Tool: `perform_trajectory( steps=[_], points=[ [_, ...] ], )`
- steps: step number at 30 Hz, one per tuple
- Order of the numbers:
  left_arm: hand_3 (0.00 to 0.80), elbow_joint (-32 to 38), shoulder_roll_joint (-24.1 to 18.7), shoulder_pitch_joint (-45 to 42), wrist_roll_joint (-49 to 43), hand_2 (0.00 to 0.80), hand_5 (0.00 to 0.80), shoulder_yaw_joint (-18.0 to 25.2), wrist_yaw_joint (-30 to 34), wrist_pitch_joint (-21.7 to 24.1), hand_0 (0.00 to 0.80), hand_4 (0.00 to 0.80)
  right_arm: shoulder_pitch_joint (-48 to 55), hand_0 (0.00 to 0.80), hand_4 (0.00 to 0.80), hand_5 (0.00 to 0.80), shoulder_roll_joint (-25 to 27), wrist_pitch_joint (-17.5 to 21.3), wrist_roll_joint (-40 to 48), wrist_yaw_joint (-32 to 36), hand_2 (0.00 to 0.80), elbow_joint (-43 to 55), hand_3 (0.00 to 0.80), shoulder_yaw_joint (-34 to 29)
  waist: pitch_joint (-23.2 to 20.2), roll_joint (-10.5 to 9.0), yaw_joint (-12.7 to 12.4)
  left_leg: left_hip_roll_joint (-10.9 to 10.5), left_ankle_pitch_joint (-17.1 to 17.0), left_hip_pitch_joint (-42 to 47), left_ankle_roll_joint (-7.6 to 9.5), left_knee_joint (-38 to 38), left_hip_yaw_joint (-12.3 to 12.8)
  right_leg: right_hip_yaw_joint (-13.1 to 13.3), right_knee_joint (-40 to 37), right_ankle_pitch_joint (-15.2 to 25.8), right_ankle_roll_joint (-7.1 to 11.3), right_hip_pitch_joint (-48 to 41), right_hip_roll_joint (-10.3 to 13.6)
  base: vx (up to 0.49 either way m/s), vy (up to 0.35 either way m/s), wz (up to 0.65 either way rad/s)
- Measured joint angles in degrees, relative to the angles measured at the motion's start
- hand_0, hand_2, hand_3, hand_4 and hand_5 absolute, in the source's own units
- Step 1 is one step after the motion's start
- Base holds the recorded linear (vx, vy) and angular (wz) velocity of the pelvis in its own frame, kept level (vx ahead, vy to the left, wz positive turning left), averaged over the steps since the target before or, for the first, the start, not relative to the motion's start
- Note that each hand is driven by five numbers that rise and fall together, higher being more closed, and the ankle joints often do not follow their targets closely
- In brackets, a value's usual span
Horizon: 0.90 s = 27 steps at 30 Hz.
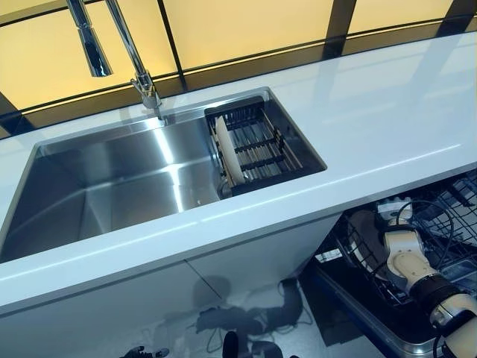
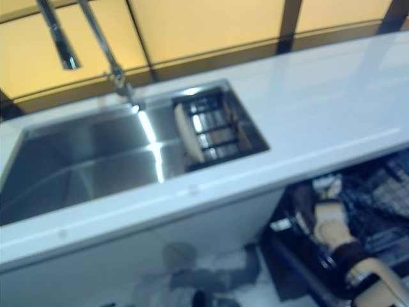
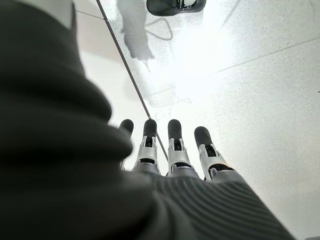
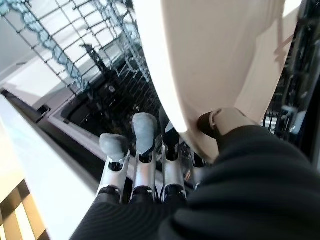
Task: Take plates into dishwasher
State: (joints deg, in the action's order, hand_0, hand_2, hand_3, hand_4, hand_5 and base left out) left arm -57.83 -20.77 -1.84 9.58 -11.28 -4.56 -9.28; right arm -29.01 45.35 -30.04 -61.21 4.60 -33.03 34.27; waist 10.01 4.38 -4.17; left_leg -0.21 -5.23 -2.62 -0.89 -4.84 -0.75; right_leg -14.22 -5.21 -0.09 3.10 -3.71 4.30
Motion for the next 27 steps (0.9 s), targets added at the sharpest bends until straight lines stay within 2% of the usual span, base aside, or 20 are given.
perform_trajectory(
  steps=[6,15,16,17,18,20,27],
  points=[
    [0.0,0.07,-0.01,0.04,-0.04,0.0,0.0,-0.03,0.03,0.09,0.0,0.0,-0.21,0.8,0.8,0.8,-1.87,-0.37,2.42,-0.13,0.8,-3.43,0.8,0.22,0.36,0.63,-0.17,0.0,-0.09,0.0,-0.05,0.0,-0.27,-0.3,0.0,-0.01,0.0,-0.12,-0.03,0.0,0.0,0.0],
    [0.0,0.07,-0.02,0.04,-0.07,0.0,0.0,-0.03,0.59,0.19,0.0,0.0,-0.64,0.8,0.8,0.8,-1.92,-1.55,4.6,0.07,0.8,-3.59,0.8,0.26,0.42,0.56,-0.38,0.01,-0.13,0.02,-0.08,0.0,-0.32,-0.35,0.01,-0.01,0.0,-0.16,-0.06,0.0,0.0,0.0],
    [0.0,0.08,-0.02,0.04,-0.08,0.0,0.0,-0.03,0.66,0.26,0.0,0.0,-0.65,0.734,0.734,0.734,-1.92,-1.75,4.71,0.29,0.734,-3.59,0.734,0.25,0.44,0.53,-0.43,0.01,-0.13,0.03,-0.09,0.0,-0.32,-0.35,0.01,-0.01,0.0,-0.17,-0.06,0.0,0.0,0.0],
    [0.0,0.11,-0.02,0.06,-0.08,0.0,0.0,-0.03,0.69,0.3,0.0,0.0,-0.65,0.543,0.543,0.543,-1.92,-2.05,5.31,0.34,0.543,-3.58,0.543,0.25,0.47,0.47,-0.46,0.01,-0.13,0.05,-0.09,0.0,-0.32,-0.35,0.01,-0.01,0.0,-0.2,-0.07,0.0,0.0,0.0],
    [0.0,0.11,-0.02,0.13,-0.08,0.0,0.0,-0.03,0.7,0.31,0.0,0.0,-0.66,0.449,0.449,0.449,-1.92,-2.49,5.92,0.33,0.449,-3.57,0.449,0.24,0.51,0.4,-0.55,0.01,-0.14,0.09,-0.09,0.0,-0.32,-0.34,0.02,-0.01,0.0,-0.23,-0.07,0.0,0.0,0.0],
    [0.0,0.11,-0.02,0.24,-0.11,0.0,0.0,-0.04,0.78,0.44,0.0,0.0,-0.65,0.0,0.0,0.0,-1.97,-2.89,6.76,1.1,0.0,-3.58,0.0,0.23,0.58,0.28,-0.78,0.01,-0.14,0.15,-0.09,0.0,-0.31,-0.34,0.03,-0.01,0.0,-0.3,-0.07,0.0,0.0,0.0],
    [0.0,0.19,-0.05,0.62,-1.13,0.0,0.0,-0.06,0.81,0.57,0.0,0.0,-0.65,0.0,0.0,0.0,-2.38,-3.55,6.92,3.23,0.0,-3.41,0.0,0.23,1.06,-0.81,-1.25,0.03,-0.14,0.93,-0.09,-0.04,-0.23,-0.3,0.04,0.0,-0.01,-1.14,-0.09,0.0,0.0,0.0]
  ],
)
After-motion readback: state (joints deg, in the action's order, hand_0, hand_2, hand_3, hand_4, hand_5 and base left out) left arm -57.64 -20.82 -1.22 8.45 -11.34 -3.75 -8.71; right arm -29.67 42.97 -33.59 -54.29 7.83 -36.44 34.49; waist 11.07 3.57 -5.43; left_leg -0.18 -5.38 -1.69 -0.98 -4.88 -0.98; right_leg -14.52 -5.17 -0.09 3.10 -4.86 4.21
